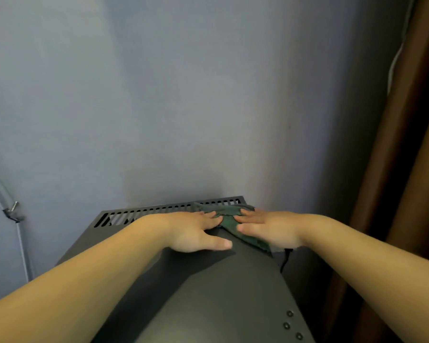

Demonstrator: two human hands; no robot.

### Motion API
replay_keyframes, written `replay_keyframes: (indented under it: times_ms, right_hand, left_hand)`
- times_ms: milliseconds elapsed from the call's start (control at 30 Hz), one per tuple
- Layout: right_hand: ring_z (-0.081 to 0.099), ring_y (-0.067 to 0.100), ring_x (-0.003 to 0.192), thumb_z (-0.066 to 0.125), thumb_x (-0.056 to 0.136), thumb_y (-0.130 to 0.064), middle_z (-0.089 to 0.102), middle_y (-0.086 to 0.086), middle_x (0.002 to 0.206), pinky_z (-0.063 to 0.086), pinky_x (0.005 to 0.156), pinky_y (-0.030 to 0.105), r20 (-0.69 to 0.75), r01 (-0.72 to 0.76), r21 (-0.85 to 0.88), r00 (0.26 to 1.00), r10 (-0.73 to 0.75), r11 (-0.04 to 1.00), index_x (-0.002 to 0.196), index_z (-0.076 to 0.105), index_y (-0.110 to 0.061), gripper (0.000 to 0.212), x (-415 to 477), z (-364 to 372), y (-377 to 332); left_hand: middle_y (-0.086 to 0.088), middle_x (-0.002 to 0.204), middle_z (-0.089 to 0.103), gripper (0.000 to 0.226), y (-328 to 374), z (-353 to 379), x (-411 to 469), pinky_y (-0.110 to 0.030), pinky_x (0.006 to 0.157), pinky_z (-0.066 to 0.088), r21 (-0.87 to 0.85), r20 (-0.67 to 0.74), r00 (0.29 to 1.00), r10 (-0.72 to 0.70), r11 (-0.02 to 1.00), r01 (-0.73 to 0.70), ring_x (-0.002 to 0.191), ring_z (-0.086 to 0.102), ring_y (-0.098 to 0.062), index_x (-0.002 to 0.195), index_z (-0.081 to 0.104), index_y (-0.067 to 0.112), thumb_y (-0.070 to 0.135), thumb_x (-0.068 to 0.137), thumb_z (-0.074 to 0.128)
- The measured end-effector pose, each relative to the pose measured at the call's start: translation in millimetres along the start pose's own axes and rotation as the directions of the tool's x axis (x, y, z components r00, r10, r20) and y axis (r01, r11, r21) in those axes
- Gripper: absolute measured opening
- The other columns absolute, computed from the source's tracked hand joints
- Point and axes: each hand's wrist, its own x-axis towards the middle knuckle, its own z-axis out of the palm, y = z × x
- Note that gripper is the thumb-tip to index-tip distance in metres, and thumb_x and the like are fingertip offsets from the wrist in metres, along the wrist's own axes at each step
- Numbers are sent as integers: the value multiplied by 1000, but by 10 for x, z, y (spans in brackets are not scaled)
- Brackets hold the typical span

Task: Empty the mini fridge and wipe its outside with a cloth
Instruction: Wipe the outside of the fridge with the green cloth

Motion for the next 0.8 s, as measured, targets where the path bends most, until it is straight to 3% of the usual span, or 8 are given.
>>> replay_keyframes:
  times_ms: [367, 800]
  right_hand:
    - [-4, 13, 155, 22, 102, -64, -1, -11, 168, 1, 123, 37, -13, -27, -7, 1000, 27, 1000, 160, 12, -35, 66, 250, -90, 160]
    - [-4, 17, 156, 21, 98, -70, -2, -8, 169, 2, 126, 46, -12, -94, -63, 996, 93, 994, 160, 9, -33, 73, 937, -182, 53]
  left_hand:
    - [16, 167, -4, 91, 47, -66, 319, -40, 126, 3, 9, -21, 999, -50, 999, 50, 155, 0, -11, 160, 4, 36, 83, 87, 32]
    - [13, 168, 3, 98, -459, -161, 731, -44, 126, 8, 7, -51, 998, -31, 999, 31, 155, 4, -14, 160, 9, 34, 89, 82, 30]
